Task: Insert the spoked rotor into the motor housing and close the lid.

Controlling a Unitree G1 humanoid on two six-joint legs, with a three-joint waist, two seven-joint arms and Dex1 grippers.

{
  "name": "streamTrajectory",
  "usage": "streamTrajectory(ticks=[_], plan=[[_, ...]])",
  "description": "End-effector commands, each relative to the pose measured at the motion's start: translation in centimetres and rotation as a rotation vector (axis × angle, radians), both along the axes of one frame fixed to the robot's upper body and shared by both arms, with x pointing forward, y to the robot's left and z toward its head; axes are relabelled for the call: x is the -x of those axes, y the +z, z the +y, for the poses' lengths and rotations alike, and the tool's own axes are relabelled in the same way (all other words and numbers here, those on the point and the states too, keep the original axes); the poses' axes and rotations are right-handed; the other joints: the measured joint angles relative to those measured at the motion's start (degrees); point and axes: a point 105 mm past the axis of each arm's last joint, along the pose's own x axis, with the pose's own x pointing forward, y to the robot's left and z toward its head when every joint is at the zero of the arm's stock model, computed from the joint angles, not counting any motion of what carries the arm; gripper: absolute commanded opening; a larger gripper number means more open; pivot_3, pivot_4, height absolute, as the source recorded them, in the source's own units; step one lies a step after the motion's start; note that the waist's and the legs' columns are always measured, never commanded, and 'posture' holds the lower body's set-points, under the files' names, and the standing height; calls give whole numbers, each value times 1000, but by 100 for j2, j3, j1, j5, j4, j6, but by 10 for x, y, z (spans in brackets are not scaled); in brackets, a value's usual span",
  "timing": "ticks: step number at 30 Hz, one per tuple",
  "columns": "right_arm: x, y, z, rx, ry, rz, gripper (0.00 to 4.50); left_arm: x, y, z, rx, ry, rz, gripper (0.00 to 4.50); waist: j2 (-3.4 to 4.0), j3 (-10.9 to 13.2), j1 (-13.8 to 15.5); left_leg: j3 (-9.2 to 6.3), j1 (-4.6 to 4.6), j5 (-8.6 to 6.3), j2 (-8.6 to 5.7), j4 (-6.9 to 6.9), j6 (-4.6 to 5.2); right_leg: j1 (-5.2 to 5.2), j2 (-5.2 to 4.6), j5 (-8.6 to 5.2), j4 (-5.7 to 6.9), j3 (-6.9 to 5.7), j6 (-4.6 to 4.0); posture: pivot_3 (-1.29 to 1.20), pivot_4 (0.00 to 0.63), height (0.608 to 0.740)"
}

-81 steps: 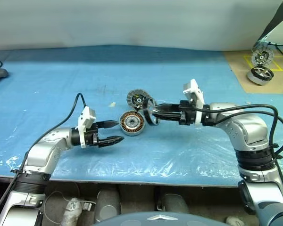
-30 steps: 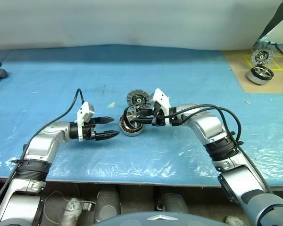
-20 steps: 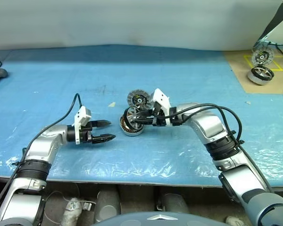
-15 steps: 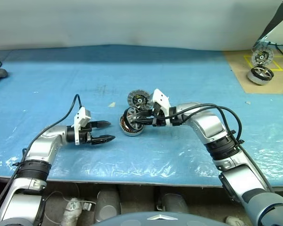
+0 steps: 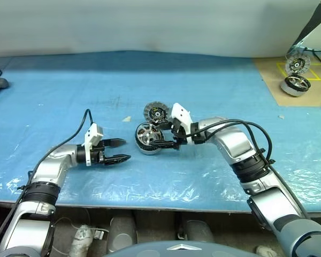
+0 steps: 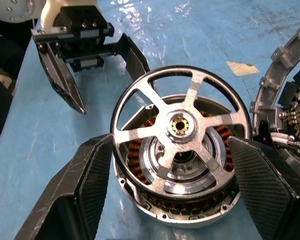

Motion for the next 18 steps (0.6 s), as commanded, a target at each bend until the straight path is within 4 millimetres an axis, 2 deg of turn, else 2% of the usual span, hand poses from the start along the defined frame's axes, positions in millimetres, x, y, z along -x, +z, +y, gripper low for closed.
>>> streamTrajectory(ticks=[1, 6, 11, 18], plan=[[1, 23, 5, -83, 20, -37, 3919, -5, 13, -2, 5, 2, -46, 4138, 0, 0, 0, 0, 0, 0, 0, 0, 0, 0, 0, 0, 0, 0, -1, 0, 150, 740], [-1, 39, 12, -148, 11, -33, 3919, -5, 15, -5, 7, -1, -45, 4138, 0, 0, -3, 0, 0, 0, 1, 0, 0, -1, 0, -4, 0, 0, -8, 0, 150, 740], [-10, 23, 18, -72, -32, -28, 3919, -4, 16, -6, 6, -4, -42, 4138, 0, 0, -2, 0, 0, 0, 0, -1, 0, -1, 0, -4, 0, 0, -8, 0, 150, 740], [-4, 10, 18, -11, -12, -1, 3919, -3, 17, -7, 6, -2, -42, 4138, 0, 0, -2, 0, -2, 0, 0, -2, -1, -1, 0, 2, -1, -1, 2, 0, 150, 740]])
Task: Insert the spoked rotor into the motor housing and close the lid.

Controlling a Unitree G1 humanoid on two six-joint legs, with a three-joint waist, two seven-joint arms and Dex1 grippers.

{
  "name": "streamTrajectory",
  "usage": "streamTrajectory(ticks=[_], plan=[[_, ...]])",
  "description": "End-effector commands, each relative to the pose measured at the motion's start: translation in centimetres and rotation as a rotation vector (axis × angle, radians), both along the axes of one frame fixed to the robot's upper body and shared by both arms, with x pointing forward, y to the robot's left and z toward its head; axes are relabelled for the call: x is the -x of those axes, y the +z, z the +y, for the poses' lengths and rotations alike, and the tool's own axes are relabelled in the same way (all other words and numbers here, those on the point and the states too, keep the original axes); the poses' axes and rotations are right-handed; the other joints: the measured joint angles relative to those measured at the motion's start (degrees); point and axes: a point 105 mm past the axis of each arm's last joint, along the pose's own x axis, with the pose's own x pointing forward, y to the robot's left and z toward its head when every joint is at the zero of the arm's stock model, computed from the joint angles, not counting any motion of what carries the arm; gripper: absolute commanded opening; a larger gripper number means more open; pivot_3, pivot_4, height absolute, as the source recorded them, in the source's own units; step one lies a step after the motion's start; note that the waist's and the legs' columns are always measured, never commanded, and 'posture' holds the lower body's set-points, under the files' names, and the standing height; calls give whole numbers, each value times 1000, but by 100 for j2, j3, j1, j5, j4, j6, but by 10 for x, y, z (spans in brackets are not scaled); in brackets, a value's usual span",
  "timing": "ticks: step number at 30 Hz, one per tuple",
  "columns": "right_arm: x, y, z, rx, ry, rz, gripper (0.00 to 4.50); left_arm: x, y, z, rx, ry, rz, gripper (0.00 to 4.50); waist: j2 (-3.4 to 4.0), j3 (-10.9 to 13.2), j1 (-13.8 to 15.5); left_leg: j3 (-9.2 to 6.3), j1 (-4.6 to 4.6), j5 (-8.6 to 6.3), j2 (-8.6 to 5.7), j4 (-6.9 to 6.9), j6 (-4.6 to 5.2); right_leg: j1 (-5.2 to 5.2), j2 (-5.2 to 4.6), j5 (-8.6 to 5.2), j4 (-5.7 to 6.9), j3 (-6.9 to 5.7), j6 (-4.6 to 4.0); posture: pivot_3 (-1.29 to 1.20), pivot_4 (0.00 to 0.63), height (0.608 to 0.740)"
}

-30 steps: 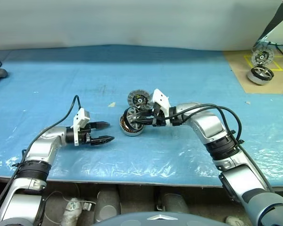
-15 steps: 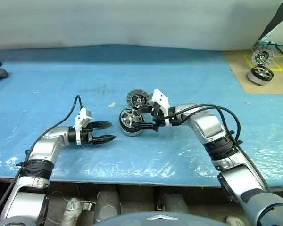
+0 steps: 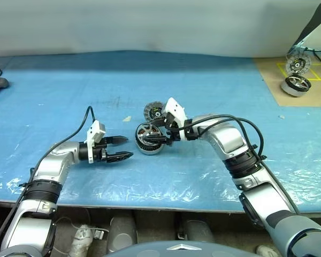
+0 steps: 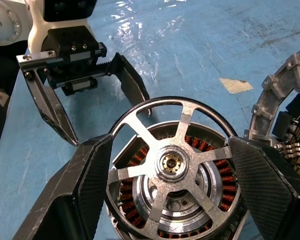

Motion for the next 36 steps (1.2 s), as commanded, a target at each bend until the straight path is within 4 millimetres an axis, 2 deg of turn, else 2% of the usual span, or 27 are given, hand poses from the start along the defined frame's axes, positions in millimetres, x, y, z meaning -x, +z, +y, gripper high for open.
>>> streamTrajectory(ticks=[1, 13, 16, 21, 28, 33, 36], plan=[[3, 6, 1, 7, 25, -16, 3919, 0, 9, 0, 4, -2, -38, 4138, 0, 0, 0, 0, 0, 0, 0, 0, 0, 0, 0, 0, 0, 0, 1, 0, 150, 740], [5, -10, 4, 92, 41, -20, 3919, -2, 12, -9, 5, -2, -48, 4138, 0, 0, -4, 0, 2, 0, 0, 0, 0, 0, 0, 0, 0, 1, 0, 0, 150, 740], [5, -12, 2, 113, 44, -28, 3311, -3, 12, -11, 4, -1, -50, 4138, 0, 0, -7, 0, 5, 0, 1, 0, 0, 1, 0, -1, 1, 2, -2, 0, 150, 740], [4, -19, 0, 142, 45, -41, 1643, -4, 13, -15, 2, 0, -53, 4138, -3, -2, -13, 0, 7, 0, 0, 0, 0, 4, 0, 0, 1, 2, 0, 0, 150, 740], [4, -17, -3, 127, 43, -56, 1612, -4, 15, -16, 2, 3, -50, 4138, -3, -2, -21, 2, 19, 0, 1, 1, 0, 12, 2, -6, 3, 8, -10, 0, 150, 740], [7, 17, -2, -70, 56, -22, 1612, -4, 22, -21, 5, -3, -53, 4138, -3, -2, -16, 2, 16, 0, 1, 1, 0, 12, 1, -6, 1, 8, -10, 0, 150, 740], [7, 28, -2, -118, 52, -10, 1612, -3, 29, -27, 8, -10, -55, 4138, -3, -1, -11, 1, 10, 0, 1, 1, 0, 6, 2, -6, 1, 5, -10, 0, 150, 740]])
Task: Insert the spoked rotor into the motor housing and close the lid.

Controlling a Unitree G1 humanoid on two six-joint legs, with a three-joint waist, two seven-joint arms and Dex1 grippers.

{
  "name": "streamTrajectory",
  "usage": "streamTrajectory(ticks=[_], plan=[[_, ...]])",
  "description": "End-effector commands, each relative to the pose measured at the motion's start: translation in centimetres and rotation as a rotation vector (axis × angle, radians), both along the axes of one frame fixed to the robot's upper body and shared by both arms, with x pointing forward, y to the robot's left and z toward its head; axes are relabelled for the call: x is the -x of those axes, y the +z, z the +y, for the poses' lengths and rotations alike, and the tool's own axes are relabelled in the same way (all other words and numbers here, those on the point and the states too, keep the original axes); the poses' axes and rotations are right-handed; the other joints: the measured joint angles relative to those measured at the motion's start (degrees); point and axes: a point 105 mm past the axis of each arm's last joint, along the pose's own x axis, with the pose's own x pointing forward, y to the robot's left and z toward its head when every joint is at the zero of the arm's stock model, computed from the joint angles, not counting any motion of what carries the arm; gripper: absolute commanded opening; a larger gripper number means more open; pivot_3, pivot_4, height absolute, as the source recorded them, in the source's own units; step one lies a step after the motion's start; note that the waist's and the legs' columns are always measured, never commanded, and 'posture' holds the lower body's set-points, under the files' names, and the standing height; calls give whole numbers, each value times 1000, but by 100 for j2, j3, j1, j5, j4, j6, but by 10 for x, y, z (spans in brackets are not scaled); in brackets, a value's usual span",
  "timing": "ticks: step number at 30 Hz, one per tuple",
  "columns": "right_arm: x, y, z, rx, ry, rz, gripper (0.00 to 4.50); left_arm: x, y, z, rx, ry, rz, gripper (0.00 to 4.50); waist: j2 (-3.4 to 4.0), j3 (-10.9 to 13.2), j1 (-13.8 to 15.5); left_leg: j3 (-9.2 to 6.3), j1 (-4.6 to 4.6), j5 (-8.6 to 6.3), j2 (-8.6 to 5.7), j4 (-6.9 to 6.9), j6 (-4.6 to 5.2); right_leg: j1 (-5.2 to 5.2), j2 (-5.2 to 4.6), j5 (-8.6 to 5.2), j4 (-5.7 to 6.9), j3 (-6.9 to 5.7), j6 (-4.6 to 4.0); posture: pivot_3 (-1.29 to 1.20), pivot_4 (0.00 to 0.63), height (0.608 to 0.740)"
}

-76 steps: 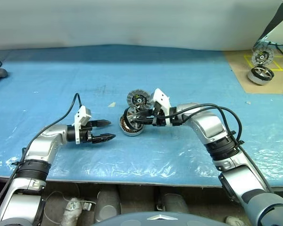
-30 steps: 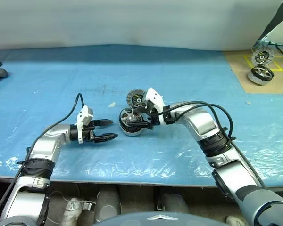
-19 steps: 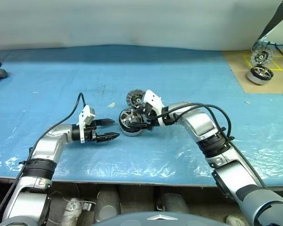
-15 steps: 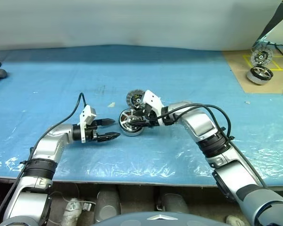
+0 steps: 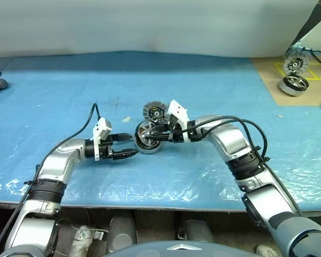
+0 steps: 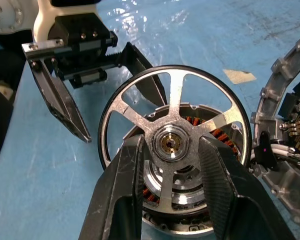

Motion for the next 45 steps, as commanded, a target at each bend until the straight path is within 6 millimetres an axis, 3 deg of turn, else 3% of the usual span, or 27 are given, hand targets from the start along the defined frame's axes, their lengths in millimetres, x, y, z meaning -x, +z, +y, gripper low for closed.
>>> streamTrajectory(ticks=[1, 9, 21, 32, 36, 45], plan=[[4, 27, 7, -91, 34, -32, 1612, 1, 21, -10, 16, -30, -49, 4138, 0, 0, 5, 0, -3, 0, 0, 0, 0, -1, 0, 0, 0, -2, 0, 0, 150, 740], [2, 15, 7, -47, 12, -21, 1612, 2, 28, -15, 15, -29, -45, 4138, 0, 0, 2, -1, -9, 0, -1, -5, 0, -6, -1, 2, -2, -5, 4, 0, 150, 740], [5, 33, -4, -54, 41, -46, 1612, 19, 23, -10, -5, -64, 0, 4138, 0, 1, 4, -1, -9, 0, 0, -9, -1, -7, 0, 6, -5, -5, 10, 0, 150, 740], [6, 2, -5, 65, 46, -40, 1612, 12, -3, 12, -20, -40, 3, 4138, 0, 1, 8, -1, -10, 0, -2, -8, 0, -7, -1, 6, -6, -4, 11, 0, 150, 740], [5, 0, -6, 69, 49, -42, 1612, 11, -13, 20, -22, -39, 7, 4138, 0, 0, 11, -1, -9, 0, -2, -7, -1, -7, -1, 10, -5, -5, 16, 0, 150, 740], [1, 3, -4, 86, 47, -101, 1612, 7, -15, 8, -15, -51, -11, 4138, 0, 0, 14, -1, -9, 0, -2, -4, 0, -6, -3, 6, -2, -4, 10, 0, 150, 740]])
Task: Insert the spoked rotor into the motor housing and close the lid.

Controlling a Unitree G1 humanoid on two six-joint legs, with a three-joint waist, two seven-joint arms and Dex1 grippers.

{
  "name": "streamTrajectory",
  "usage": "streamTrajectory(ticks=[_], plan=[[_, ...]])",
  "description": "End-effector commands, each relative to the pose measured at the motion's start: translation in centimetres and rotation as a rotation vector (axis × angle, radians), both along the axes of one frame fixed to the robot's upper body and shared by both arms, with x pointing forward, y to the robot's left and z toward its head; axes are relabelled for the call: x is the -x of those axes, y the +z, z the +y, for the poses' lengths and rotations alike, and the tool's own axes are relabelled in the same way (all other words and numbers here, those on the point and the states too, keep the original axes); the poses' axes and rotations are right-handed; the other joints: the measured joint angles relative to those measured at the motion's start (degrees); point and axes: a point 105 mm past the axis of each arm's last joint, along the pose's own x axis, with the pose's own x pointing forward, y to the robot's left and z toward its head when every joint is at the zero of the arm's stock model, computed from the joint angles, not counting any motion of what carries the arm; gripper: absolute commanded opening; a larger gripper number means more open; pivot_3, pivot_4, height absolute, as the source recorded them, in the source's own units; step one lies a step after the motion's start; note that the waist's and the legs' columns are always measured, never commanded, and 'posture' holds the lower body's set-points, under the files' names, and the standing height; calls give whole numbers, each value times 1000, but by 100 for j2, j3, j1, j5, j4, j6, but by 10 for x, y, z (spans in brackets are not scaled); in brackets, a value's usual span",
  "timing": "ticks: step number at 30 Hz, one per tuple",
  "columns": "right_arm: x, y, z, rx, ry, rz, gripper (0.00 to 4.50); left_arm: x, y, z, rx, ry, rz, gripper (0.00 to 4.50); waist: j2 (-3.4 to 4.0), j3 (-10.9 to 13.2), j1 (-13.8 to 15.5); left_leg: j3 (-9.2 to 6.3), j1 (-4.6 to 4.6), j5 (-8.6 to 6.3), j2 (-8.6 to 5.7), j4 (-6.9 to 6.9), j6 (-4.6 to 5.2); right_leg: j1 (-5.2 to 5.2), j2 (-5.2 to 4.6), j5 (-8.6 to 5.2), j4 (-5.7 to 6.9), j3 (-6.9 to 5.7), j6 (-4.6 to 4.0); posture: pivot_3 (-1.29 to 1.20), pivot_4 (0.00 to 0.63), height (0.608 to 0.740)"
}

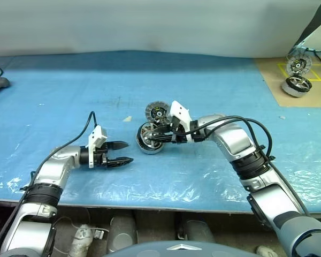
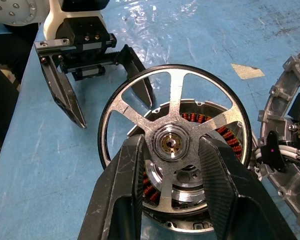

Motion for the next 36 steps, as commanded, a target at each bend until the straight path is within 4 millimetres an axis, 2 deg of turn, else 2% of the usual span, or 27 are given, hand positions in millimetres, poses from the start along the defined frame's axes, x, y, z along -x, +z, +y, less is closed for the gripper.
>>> streamTrajectory(ticks=[1, 3, 5, 17, 23, 28, 31, 36], plan=[[-4, 5, 1, 0, 6, -59, 1827, -2, 9, -8, 4, -20, -44, 4138, 0, 0, -2, 0, 0, 0, 0, 0, 0, 0, 0, -1, 0, 0, -1, 0, 150, 740], [-5, 5, 0, -6, -3, -54, 2307, -1, 11, -12, 8, -23, -46, 4138, 0, 0, -3, 0, 0, 0, 1, 0, 0, 0, 1, -1, 0, 0, -1, 0, 150, 740], [-4, 8, 2, -34, -16, -16, 2987, 0, 13, -14, 10, -26, -47, 4138, 0, 0, -3, 0, -1, 0, 1, -1, 0, 0, 1, 0, 0, 0, 1, 0, 150, 740], [-4, 29, 11, -139, -8, -13, 2987, 1, 29, -15, 13, -16, -49, 4138, 0, 0, -6, 0, 0, 0, 1, -1, 0, -1, 1, -5, 1, 0, -8, 0, 150, 740], [-7, 13, 14, -45, -22, -47, 2987, -1, 26, -8, 7, -11, -46, 4138, 0, 0, -6, 0, 0, 0, 1, -2, 0, -1, 2, -4, 0, -1, -7, 0, 150, 740], [-5, 7, 13, -10, -3, -78, 2987, -3, 21, -1, 9, -4, -42, 4138, 0, 0, -6, 0, -1, 0, 1, -2, 0, -1, 1, -3, -1, 0, -4, 0, 150, 740], [-8, -3, 11, 2, -28, -79, 2399, -5, 17, 1, 9, 8, -50, 4138, 0, 0, -7, 0, 0, 0, 0, -2, 0, -1, 1, 2, -1, 0, 3, 0, 150, 740], [-6, -6, 19, -37, -29, -65, 634, -6, 21, -7, 21, 7, -68, 4138, 0, 0, -11, 0, -1, 0, 1, -2, 0, -1, 1, 1, 0, 0, 2, 0, 150, 740]])
